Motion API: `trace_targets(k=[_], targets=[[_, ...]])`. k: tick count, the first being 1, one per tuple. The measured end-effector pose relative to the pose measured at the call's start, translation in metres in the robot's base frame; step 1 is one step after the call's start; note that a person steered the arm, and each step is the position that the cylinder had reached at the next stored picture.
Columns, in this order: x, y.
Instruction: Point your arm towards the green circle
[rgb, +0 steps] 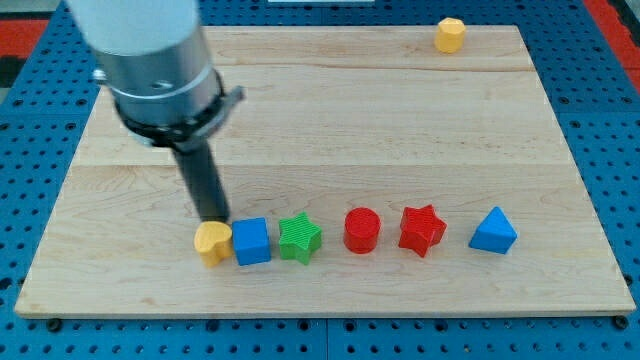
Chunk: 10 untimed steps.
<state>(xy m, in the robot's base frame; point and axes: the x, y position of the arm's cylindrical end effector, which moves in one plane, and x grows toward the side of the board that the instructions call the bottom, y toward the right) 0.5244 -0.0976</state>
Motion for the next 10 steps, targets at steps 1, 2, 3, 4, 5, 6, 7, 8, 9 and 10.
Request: trace_targets(k=[1,2,3,4,5,6,7,8,9,10], targets=[[-0.004,-0.026],[-0.021,-0.052],[-0.055,-0.058],[-0.097,-0.029],[-0.122,-0.002],[-0.164,0.006],[-0.209,0.02],[-0.259,0.006],[-0.31,-0.01],[-0.325,-0.066]])
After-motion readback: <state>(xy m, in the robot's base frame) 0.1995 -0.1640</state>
